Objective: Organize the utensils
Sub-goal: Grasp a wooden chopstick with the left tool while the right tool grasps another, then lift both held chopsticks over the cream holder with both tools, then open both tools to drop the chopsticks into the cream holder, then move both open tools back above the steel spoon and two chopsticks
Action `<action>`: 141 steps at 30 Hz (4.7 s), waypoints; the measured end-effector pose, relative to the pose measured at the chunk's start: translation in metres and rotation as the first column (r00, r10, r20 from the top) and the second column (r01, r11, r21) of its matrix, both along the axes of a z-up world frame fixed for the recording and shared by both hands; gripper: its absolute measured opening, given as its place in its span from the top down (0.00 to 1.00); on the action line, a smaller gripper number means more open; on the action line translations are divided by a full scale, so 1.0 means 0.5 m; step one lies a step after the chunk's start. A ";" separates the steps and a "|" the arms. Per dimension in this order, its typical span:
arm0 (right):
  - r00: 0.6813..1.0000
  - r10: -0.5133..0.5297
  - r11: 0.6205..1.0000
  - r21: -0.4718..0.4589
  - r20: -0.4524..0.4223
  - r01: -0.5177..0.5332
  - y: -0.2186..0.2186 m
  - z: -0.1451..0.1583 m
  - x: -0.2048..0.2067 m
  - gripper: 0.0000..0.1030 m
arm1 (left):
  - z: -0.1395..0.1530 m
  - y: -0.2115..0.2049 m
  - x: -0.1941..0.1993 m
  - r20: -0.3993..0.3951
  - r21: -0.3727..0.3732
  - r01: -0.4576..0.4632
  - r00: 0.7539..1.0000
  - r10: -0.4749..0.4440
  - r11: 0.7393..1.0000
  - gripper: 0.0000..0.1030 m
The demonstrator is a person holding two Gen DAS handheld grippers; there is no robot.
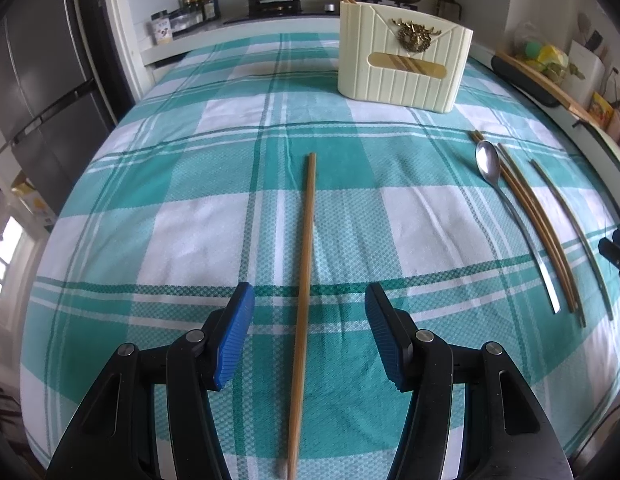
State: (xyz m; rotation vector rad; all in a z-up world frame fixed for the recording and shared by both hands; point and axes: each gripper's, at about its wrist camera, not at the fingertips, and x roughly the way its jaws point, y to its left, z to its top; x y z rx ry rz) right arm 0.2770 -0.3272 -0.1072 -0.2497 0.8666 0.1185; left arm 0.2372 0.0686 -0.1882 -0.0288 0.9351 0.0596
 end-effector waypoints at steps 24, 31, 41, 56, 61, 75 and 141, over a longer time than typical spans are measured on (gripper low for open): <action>0.976 0.116 0.965 0.252 -0.187 -0.067 -0.052 0.028 0.118 0.57 | 0.024 0.059 0.086 -0.096 -0.184 0.105 0.988 -0.124 0.977 0.35; 0.937 0.182 0.972 0.200 -0.300 -0.125 -0.007 -0.026 0.206 0.57 | -0.007 0.036 0.165 -0.168 -0.072 0.141 0.974 -0.152 0.987 0.35; 0.933 0.174 0.982 0.127 -0.314 -0.141 0.050 -0.057 0.335 0.92 | -0.017 0.031 0.242 -0.193 0.000 0.163 0.968 -0.160 0.987 0.85; 0.979 0.202 0.901 0.395 -0.015 -0.179 -0.007 0.190 0.225 0.93 | 0.189 0.087 0.138 0.103 -0.162 0.112 0.990 -0.096 0.980 0.96; 0.969 0.214 0.883 0.401 0.121 -0.245 -0.022 0.288 0.140 0.93 | 0.280 0.097 0.056 0.232 -0.209 0.142 0.968 -0.092 0.968 0.96; 0.920 0.177 0.868 0.385 0.350 -0.313 -0.010 0.393 0.037 0.93 | 0.382 0.070 -0.030 0.397 -0.222 0.192 0.913 -0.092 0.956 0.96; 0.934 0.356 0.858 0.388 0.023 -0.337 0.184 0.263 0.388 0.48 | 0.230 -0.029 0.265 -0.002 -0.028 0.181 0.984 -0.181 0.983 0.16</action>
